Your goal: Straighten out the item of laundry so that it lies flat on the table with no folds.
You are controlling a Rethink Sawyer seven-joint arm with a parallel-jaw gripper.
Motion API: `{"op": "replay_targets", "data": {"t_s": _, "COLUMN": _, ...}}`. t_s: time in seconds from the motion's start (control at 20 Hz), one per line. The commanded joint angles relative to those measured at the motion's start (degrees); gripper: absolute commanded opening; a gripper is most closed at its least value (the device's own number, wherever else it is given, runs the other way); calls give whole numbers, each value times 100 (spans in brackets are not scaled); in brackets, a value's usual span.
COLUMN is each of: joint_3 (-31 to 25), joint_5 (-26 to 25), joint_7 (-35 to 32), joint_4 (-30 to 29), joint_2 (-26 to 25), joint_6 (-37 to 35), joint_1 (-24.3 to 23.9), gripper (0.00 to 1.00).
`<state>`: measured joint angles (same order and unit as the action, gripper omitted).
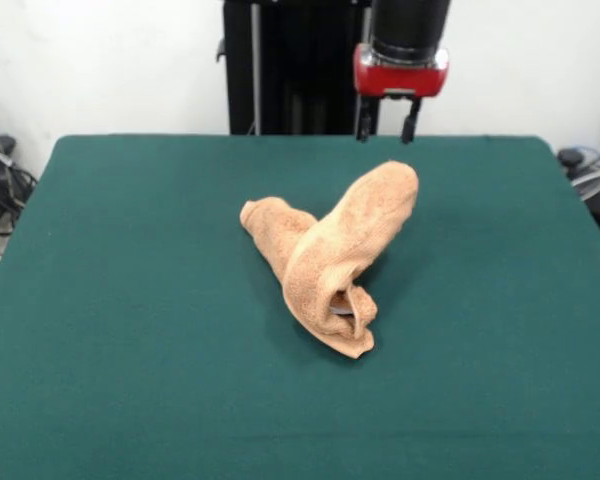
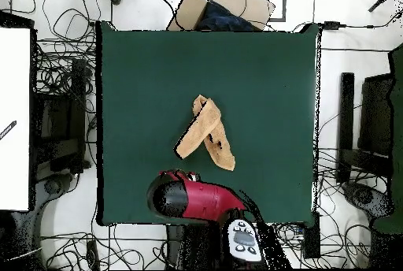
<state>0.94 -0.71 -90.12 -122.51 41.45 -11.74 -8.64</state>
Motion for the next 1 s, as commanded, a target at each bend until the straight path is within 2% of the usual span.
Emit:
{"op": "replay_targets", "data": {"t_s": 0.05, "joint_3": -133, "joint_5": -248, "joint_7": -776, "joint_4": 394, "joint_2": -631, "joint_6": 571, "joint_1": -52, "gripper": 100}}
{"op": "replay_targets", "data": {"t_s": 0.65, "joint_3": -219, "joint_5": -295, "joint_7": -588, "joint_4": 826, "joint_2": -1229, "joint_6": 577, "joint_1": -126, "gripper": 100}}
{"op": "replay_targets", "data": {"t_s": 1.0, "joint_3": -461, "joint_5": -445, "joint_7": -642, "joint_4": 740, "joint_2": -1148, "joint_6": 797, "joint_1": -283, "gripper": 100}}
